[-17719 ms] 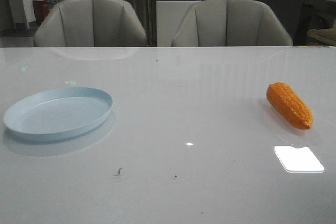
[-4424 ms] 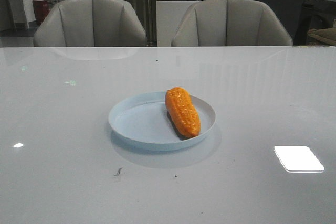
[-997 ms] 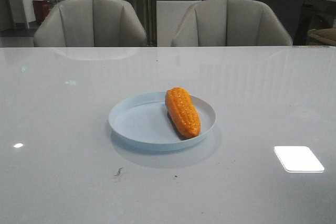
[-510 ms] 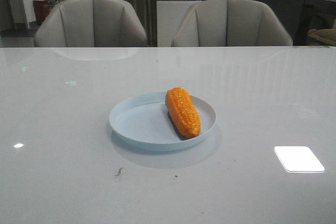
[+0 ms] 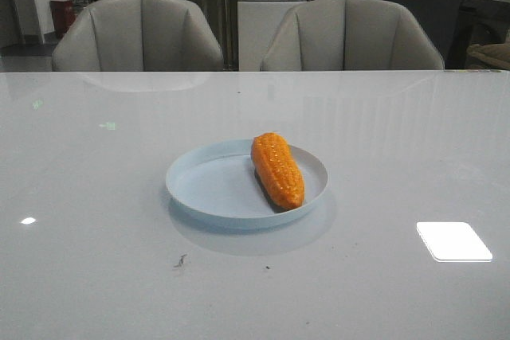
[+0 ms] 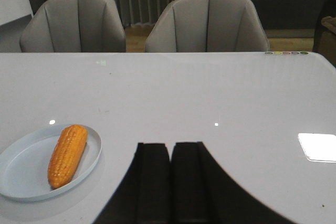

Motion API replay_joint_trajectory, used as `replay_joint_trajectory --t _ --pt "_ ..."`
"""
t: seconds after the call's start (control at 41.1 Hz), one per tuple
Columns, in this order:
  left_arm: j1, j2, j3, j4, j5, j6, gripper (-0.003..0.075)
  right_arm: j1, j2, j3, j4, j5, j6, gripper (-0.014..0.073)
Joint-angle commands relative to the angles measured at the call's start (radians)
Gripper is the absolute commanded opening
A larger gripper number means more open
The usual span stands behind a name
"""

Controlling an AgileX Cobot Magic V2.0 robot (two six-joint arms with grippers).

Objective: Place corn on plate with both arms

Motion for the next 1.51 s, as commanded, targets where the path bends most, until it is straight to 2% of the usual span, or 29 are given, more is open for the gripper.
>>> replay_joint_trajectory --t 0.0,0.243,0.34,1.483 --pt "-0.005 -0.017 0.038 0.0 -0.079 -0.009 0.0096 0.007 -0.017 0.059 0.022 -0.207 0.0 0.0057" --pt "-0.005 -0.015 0.038 0.0 -0.079 -0.009 0.0096 0.058 -0.058 0.264 0.021 -0.393 0.0 0.0057" --pt "-0.005 -0.015 0.038 0.0 -0.079 -0.009 0.0096 0.059 -0.058 0.259 0.021 -0.332 0.0 0.0057" --pt "-0.005 -0.015 0.038 0.0 -0.079 -0.009 0.0096 0.059 -0.058 0.259 0.021 -0.331 0.0 0.0057"
